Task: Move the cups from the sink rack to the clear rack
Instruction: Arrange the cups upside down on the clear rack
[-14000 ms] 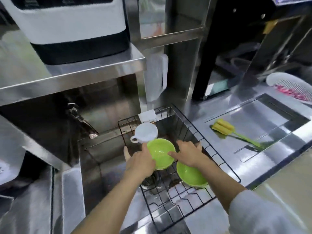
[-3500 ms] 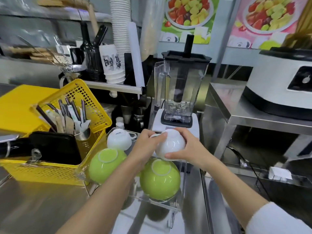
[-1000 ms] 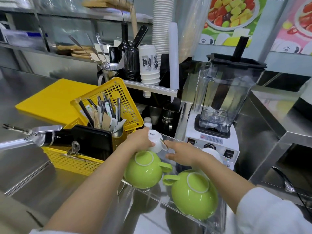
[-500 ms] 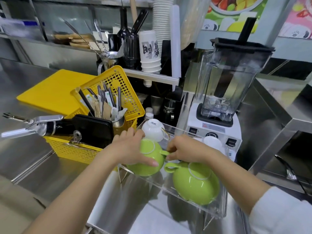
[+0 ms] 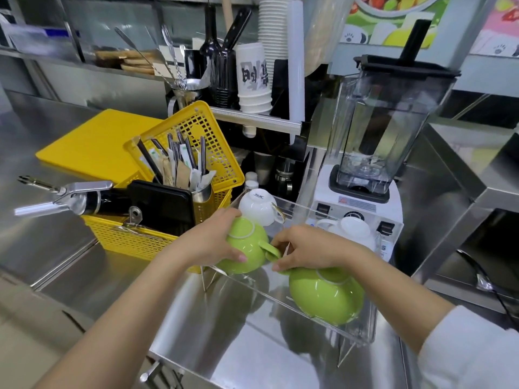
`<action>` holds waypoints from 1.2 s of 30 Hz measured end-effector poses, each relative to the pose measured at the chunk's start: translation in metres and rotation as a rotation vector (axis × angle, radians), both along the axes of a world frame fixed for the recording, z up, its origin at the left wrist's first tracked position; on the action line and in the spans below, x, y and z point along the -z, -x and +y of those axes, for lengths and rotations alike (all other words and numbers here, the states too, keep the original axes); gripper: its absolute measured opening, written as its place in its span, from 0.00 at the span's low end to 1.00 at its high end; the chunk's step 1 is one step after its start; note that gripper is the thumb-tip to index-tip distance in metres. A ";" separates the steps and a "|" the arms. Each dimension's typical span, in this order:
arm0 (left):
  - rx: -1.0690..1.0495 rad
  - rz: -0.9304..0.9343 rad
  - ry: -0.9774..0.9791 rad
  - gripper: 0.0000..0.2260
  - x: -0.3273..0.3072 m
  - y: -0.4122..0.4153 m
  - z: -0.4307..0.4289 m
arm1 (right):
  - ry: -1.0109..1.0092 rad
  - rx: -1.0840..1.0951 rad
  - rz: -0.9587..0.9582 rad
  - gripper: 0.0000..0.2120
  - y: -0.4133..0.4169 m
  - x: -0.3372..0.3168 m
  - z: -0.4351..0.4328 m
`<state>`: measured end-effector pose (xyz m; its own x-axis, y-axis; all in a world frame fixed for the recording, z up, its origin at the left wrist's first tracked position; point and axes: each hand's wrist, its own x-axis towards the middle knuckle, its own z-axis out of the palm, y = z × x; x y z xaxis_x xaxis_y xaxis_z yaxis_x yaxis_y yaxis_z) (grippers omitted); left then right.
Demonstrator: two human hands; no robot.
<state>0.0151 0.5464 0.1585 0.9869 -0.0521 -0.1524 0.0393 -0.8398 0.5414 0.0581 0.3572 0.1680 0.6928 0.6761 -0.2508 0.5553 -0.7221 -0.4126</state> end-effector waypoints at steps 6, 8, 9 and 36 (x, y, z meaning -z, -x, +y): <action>0.003 -0.090 -0.061 0.42 0.003 0.008 -0.006 | 0.063 0.087 -0.044 0.29 0.003 0.002 -0.018; 0.023 -0.246 -0.088 0.37 0.002 0.012 -0.017 | 0.045 0.094 -0.059 0.19 0.005 0.001 -0.027; 0.040 -0.316 -0.099 0.33 0.003 0.012 -0.022 | 0.020 0.099 -0.067 0.13 0.007 0.000 -0.030; -0.035 0.098 1.055 0.05 0.016 0.008 -0.102 | -0.662 0.719 -0.290 0.19 0.027 -0.004 -0.074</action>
<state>0.0068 0.4445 0.1428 0.9763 -0.1765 -0.1253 0.1370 0.0558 0.9890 0.0315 0.2832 0.1721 0.9642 0.0176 0.2645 0.2218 -0.6000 -0.7687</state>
